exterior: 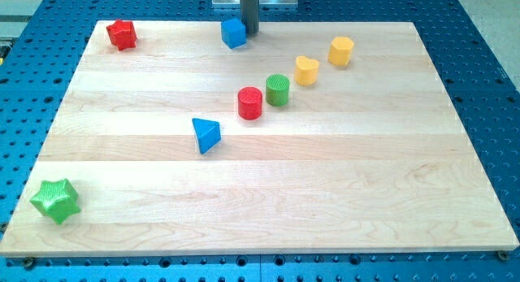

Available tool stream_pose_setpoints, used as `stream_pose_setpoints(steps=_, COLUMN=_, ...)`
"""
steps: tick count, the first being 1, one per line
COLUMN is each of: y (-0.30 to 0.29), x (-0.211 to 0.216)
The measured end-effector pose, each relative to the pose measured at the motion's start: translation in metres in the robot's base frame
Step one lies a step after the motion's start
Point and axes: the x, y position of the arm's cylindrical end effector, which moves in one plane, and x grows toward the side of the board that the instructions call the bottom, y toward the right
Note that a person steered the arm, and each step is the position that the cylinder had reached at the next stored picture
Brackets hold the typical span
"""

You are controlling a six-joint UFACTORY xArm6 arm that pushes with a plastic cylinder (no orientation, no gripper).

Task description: Place the yellow hexagon at the right of the blue cube

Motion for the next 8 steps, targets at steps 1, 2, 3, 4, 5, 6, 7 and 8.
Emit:
stream_pose_setpoints(steps=1, y=0.0, x=0.0)
stream_pose_setpoints(steps=2, y=-0.004, x=0.01)
stream_pose_setpoints(steps=3, y=0.008, x=-0.012)
stream_pose_setpoints(steps=4, y=0.064, x=-0.013)
stream_pose_setpoints(steps=5, y=0.095, x=-0.013)
stream_pose_setpoints(steps=6, y=0.092, x=0.0)
stream_pose_setpoints(steps=7, y=0.099, x=0.049)
stream_pose_setpoints(steps=8, y=0.085, x=0.08)
